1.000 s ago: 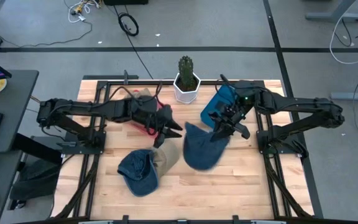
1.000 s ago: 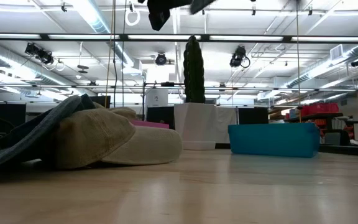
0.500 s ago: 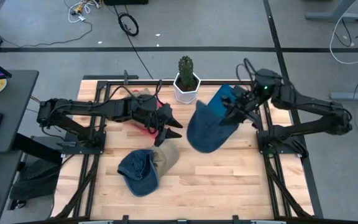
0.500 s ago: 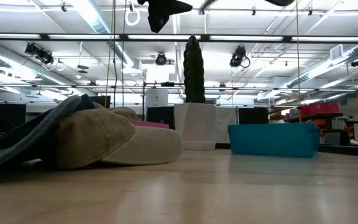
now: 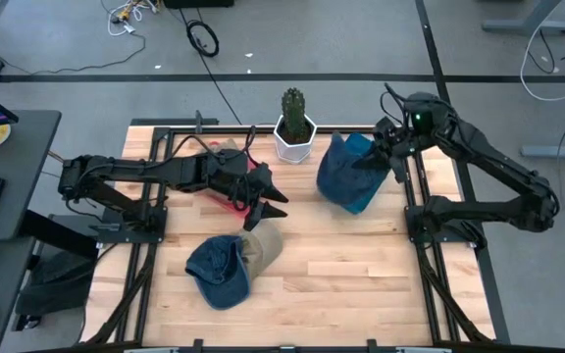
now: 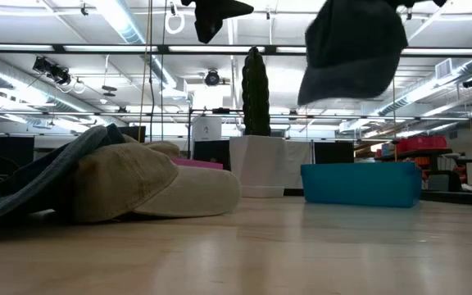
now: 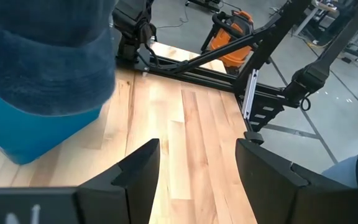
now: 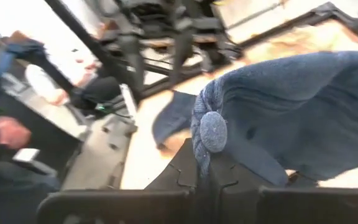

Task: Pick & Place hat
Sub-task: Put the right blue cap into the blue bin

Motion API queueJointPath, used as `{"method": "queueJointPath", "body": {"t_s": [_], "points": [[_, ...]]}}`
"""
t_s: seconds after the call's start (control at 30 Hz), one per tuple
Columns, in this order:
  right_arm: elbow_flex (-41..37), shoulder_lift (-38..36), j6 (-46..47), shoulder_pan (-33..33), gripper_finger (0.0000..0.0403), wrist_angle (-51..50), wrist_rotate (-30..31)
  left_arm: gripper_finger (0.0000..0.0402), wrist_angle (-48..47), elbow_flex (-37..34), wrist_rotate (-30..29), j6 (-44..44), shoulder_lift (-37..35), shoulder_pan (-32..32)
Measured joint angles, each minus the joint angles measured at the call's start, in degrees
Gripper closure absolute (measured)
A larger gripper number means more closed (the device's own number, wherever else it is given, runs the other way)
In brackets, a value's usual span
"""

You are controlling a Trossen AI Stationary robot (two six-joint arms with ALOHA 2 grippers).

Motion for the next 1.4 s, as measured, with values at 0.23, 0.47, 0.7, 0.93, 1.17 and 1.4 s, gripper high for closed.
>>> {"method": "queueJointPath", "body": {"t_s": [0.23, 0.47, 0.7, 0.93, 1.17, 1.4], "points": [[0.0, 1.72, -10.21, -8.52, 0.0403, -8.81, -0.06, 0.0189, 0.02, 0.0, 0.01, -0.78, 0.0, 0.0], [0.0, 5.13, -17.86, -15.37, 0.0403, -13.42, -0.07, 0.0189, 0.02, 0.0, 0.01, -0.8, 0.0, -0.71], [0.0, 8.32, -22.25, -19.61, 0.0403, -15.5, -0.85, 0.0189, 0.02, 0.0, 0.01, -1.85, 0.0, -0.76], [0.0, 11.87, -25.75, -21.45, 0.0403, -17.95, -1.03, 0.0189, 0.02, 0.0, 0.01, -1.85, 0.0, -0.76], [0.0, 14.68, -26.76, -22.53, 0.0403, -17.93, -1.03, 0.0189, 0.01, 0.0, 0.0, -1.84, 0.0, -0.75], [-4.95, 15.14, -25.83, -23.06, 0.0403, -15.57, -1.05, 0.0189, 0.02, 0.0, -0.01, -1.83, 0.0, -0.74]]}}
